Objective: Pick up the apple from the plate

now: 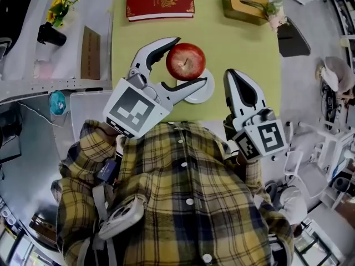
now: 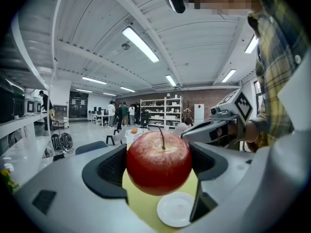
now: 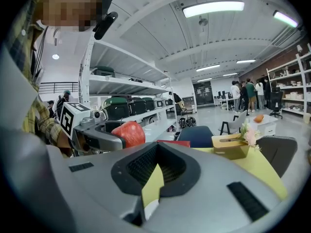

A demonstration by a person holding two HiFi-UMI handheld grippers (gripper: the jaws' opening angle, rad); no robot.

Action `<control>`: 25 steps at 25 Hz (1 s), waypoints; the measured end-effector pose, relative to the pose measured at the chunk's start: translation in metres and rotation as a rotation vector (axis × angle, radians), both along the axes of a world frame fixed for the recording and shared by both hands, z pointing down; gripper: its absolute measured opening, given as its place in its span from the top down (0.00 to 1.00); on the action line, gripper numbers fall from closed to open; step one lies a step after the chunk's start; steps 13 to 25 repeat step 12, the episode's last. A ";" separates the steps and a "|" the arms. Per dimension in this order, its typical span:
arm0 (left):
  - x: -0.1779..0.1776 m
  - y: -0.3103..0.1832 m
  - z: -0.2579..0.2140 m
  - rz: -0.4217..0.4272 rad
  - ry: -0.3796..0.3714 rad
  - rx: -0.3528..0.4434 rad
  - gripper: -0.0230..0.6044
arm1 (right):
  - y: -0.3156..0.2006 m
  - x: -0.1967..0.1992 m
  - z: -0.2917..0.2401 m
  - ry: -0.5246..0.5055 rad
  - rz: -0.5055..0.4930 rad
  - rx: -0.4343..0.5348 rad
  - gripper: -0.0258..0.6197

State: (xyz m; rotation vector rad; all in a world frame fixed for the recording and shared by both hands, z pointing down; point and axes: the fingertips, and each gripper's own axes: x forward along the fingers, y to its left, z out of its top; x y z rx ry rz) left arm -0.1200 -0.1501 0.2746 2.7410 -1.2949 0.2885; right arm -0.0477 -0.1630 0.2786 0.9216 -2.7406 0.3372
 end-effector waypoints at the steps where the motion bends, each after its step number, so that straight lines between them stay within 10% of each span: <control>1: 0.000 0.000 0.000 0.006 0.001 -0.003 0.32 | 0.000 0.000 0.000 -0.001 -0.002 -0.001 0.96; 25: -0.001 0.001 0.001 0.008 0.009 -0.010 0.32 | 0.003 -0.007 0.006 -0.011 -0.013 -0.002 0.96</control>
